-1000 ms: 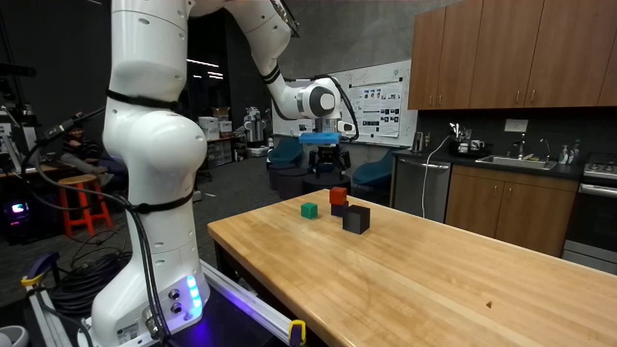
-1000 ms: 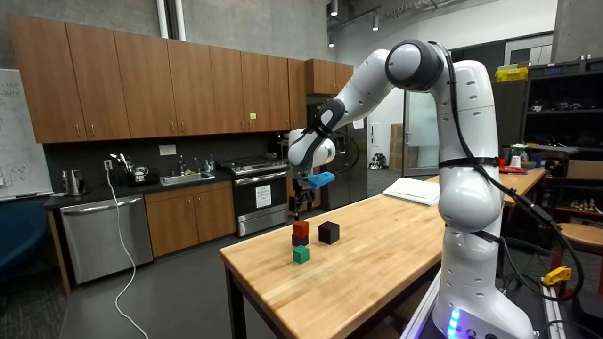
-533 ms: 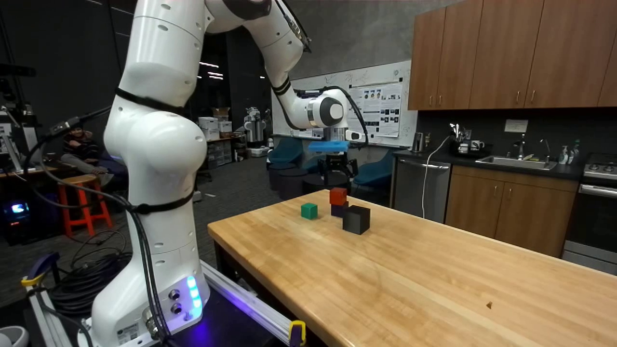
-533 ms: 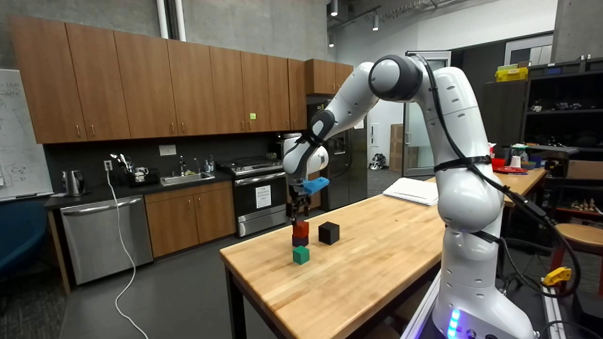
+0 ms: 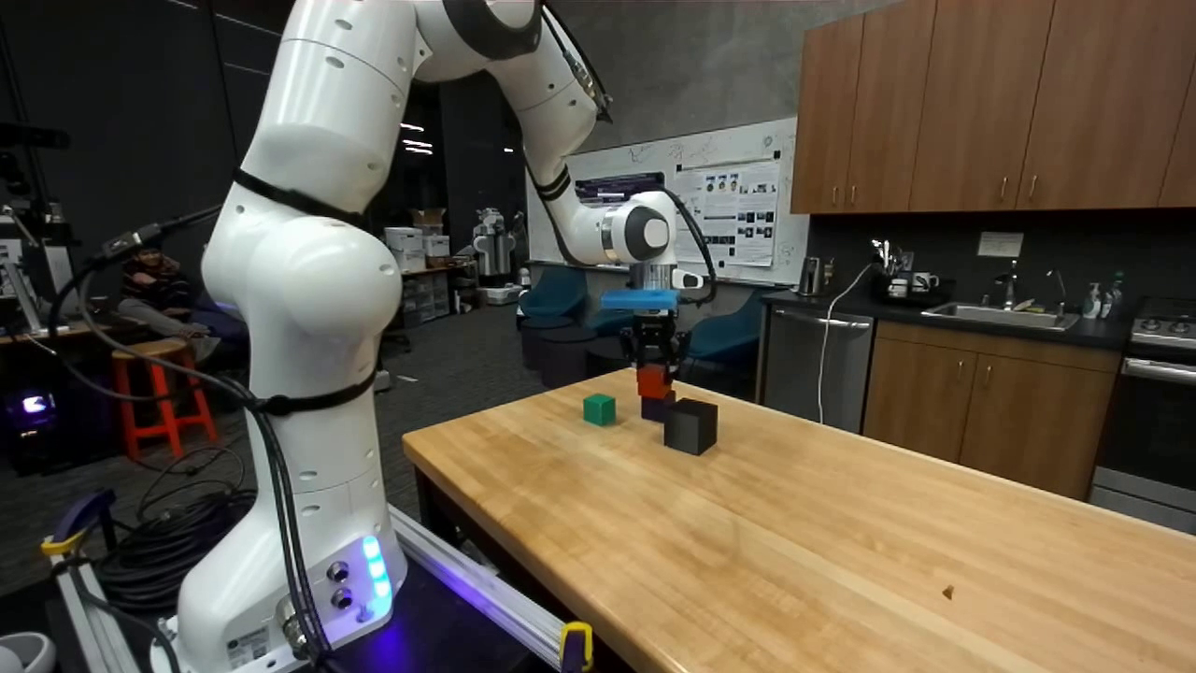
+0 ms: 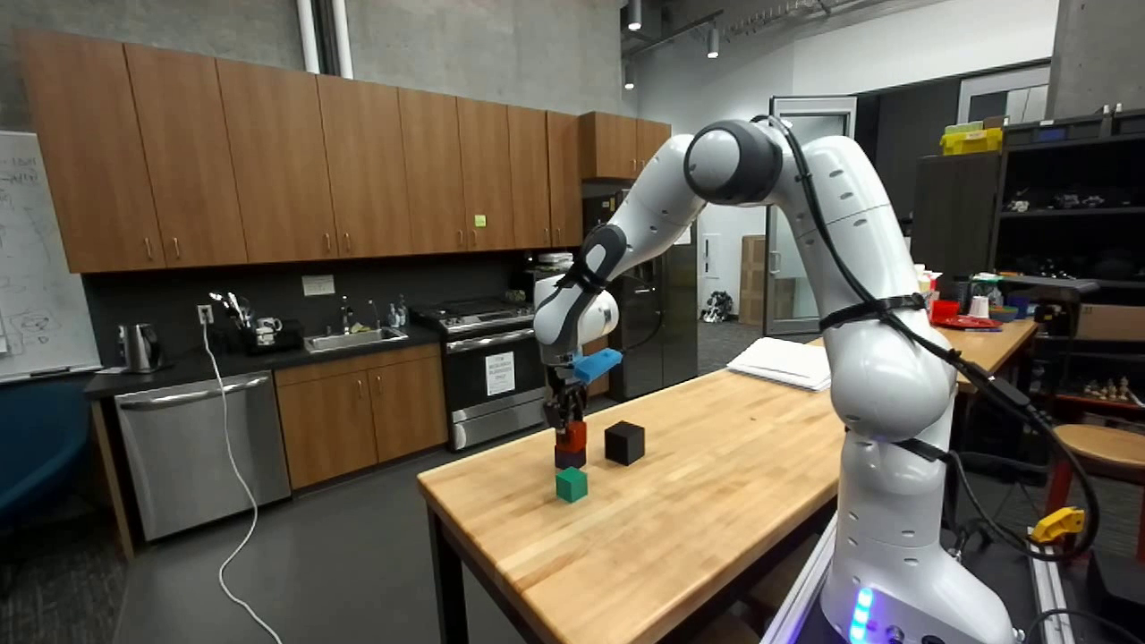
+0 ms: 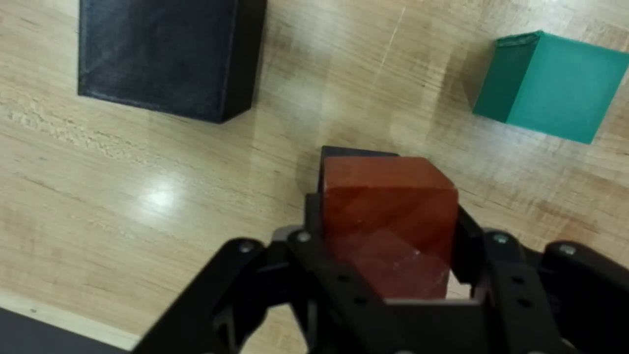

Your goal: Move the red block to the top of the green block.

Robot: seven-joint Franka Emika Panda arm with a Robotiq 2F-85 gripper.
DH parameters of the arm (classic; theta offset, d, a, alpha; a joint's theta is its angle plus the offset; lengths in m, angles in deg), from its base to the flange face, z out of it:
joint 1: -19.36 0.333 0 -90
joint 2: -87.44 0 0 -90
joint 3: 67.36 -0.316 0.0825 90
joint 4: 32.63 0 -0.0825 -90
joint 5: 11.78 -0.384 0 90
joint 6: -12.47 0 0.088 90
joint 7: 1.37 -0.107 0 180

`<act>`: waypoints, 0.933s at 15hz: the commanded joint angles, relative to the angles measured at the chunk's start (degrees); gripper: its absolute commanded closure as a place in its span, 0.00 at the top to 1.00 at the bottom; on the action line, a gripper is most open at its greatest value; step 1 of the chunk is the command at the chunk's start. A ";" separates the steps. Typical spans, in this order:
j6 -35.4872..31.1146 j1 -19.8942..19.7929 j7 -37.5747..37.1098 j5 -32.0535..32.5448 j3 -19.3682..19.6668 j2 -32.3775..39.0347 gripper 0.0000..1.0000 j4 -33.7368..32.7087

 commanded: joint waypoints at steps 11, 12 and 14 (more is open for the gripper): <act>6.64 2.14 -8.04 -4.42 -2.72 -12.16 0.31 8.93; 6.19 2.21 -8.15 -6.48 -3.32 -12.45 0.31 9.91; 4.70 2.61 -8.59 -9.49 -4.12 -12.74 0.31 11.63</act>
